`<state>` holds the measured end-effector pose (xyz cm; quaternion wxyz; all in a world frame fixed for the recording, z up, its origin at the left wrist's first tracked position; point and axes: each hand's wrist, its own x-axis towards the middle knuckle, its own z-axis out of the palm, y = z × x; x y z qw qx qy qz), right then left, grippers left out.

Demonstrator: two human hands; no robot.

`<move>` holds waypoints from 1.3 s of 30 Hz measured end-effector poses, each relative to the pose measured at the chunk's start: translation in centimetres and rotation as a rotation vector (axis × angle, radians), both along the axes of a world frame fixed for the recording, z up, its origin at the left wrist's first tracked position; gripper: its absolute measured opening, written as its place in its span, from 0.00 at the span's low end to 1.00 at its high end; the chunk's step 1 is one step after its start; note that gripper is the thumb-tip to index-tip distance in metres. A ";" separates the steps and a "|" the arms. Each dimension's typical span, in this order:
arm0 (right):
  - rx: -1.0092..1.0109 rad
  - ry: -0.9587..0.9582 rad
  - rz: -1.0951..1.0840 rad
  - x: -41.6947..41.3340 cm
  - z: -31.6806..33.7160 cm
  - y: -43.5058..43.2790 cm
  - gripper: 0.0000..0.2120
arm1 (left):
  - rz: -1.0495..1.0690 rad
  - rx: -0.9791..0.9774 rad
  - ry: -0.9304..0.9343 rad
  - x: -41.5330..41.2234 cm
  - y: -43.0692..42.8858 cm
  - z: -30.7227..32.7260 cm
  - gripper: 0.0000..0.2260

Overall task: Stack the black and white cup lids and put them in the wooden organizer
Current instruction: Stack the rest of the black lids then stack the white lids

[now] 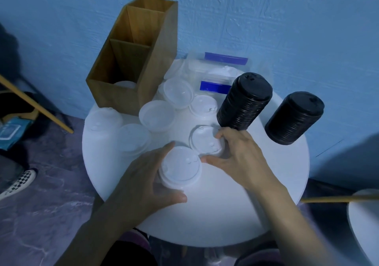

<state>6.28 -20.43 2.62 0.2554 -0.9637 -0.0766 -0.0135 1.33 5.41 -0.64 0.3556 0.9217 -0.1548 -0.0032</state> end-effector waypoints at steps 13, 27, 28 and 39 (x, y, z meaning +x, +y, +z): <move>0.544 0.070 -0.099 -2.2 0.3 -1.2 0.21 | 0.017 0.007 -0.008 1.0 -1.4 0.1 0.43; 0.249 0.084 0.122 -4.4 1.0 1.9 0.36 | 0.082 -0.065 -0.025 1.3 -2.1 -0.5 0.41; 0.230 0.077 0.119 -4.4 1.0 2.1 0.38 | 0.086 -0.058 -0.020 1.4 -2.1 -0.6 0.42; 0.134 0.083 0.114 -4.4 1.3 3.4 0.40 | 0.021 0.000 -0.128 1.4 -2.0 0.1 0.45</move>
